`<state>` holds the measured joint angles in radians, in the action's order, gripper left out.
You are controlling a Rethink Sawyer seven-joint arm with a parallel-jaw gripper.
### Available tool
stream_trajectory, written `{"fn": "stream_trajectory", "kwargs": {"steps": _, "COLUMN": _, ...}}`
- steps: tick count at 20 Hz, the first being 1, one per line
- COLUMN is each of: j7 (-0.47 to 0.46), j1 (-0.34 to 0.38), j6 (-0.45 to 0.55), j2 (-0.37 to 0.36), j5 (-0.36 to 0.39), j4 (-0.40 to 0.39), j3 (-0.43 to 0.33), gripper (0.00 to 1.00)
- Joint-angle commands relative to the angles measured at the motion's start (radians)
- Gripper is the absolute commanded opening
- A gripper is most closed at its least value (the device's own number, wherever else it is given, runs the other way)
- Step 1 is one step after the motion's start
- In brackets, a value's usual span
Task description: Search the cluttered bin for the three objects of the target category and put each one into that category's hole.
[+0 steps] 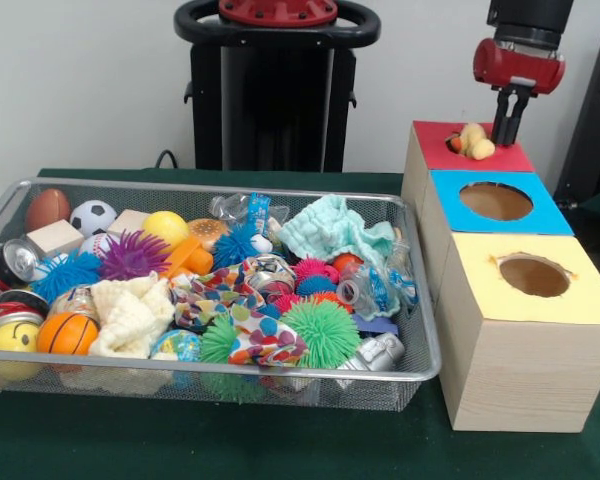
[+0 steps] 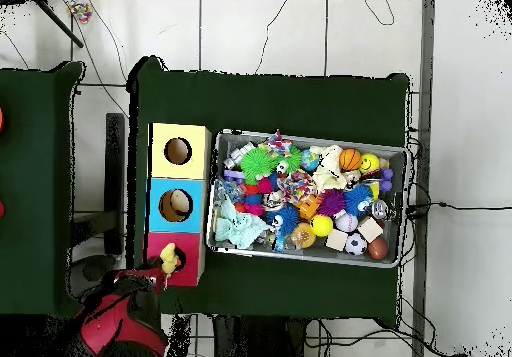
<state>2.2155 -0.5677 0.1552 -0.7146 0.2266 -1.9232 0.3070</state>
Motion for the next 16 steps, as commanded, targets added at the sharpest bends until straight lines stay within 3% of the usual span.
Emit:
{"fn": "stream_trajectory", "kwargs": {"steps": 1, "j7": 0.129, "j1": 0.096, "j6": -0.033, "j2": 0.027, "j5": -0.019, "j4": -0.066, "j3": -0.063, "gripper": 0.00}}
{"fn": "stream_trajectory", "kwargs": {"steps": 5, "j7": 0.088, "j1": 0.197, "j6": -0.092, "j2": 0.015, "j5": 0.027, "j4": -0.097, "j3": -0.120, "gripper": 0.00}}
{"fn": "stream_trajectory", "kwargs": {"steps": 13, "j7": -0.004, "j1": 0.389, "j6": -0.061, "j2": -0.090, "j5": 0.093, "j4": -0.179, "j3": -0.273, "gripper": 0.00}}
{"fn": "stream_trajectory", "kwargs": {"steps": 16, "j7": 0.000, "j1": 0.433, "j6": -0.085, "j2": -0.075, "j5": 0.125, "j4": -0.184, "j3": -0.273, "gripper": 0.00}}
